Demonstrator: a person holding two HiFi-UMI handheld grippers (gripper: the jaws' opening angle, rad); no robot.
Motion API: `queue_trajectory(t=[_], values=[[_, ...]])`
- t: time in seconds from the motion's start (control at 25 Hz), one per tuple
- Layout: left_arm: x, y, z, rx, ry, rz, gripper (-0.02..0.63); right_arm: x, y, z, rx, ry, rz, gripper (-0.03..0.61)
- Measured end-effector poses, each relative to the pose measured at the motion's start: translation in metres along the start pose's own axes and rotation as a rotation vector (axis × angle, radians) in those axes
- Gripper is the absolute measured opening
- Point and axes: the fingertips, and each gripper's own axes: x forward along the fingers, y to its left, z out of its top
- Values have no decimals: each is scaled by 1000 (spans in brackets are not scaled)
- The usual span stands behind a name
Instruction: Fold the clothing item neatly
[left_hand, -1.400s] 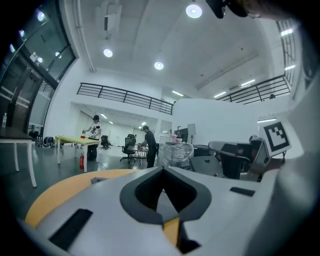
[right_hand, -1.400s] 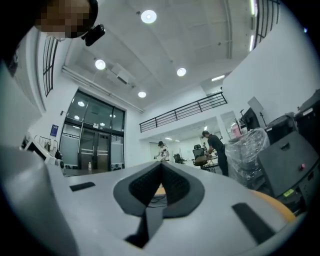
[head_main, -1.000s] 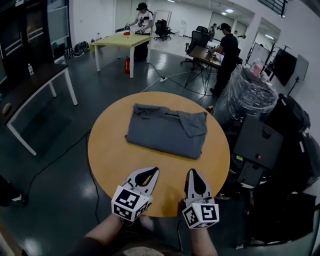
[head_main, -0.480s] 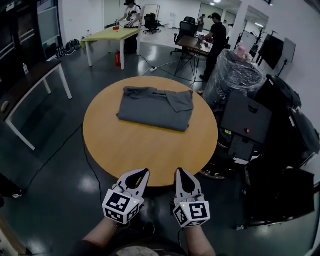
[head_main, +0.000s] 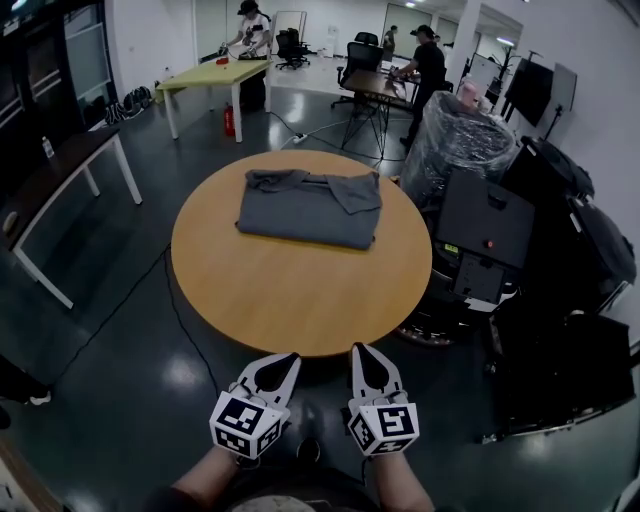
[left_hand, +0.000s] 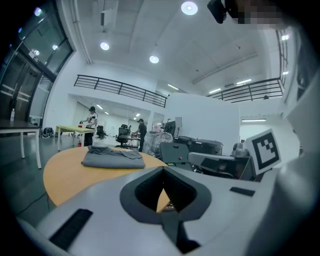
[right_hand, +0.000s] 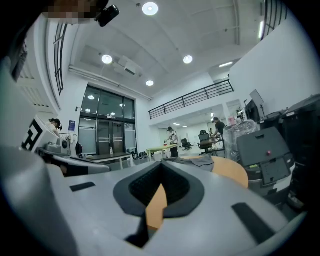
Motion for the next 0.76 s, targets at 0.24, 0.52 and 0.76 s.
queue_trajectory(t=[0.24,0.52,0.76], values=[[-38,0,-4,-10,-11,-26,8,-16,42,-8,-26,23,10,-12],[-89,6,-18,-36,5,-20,8,-49,87,-23,-40,52,7,-12],[-118,-5,-29,-42,2,-31,9,-79,103,-32,-30,62,-15,-12]])
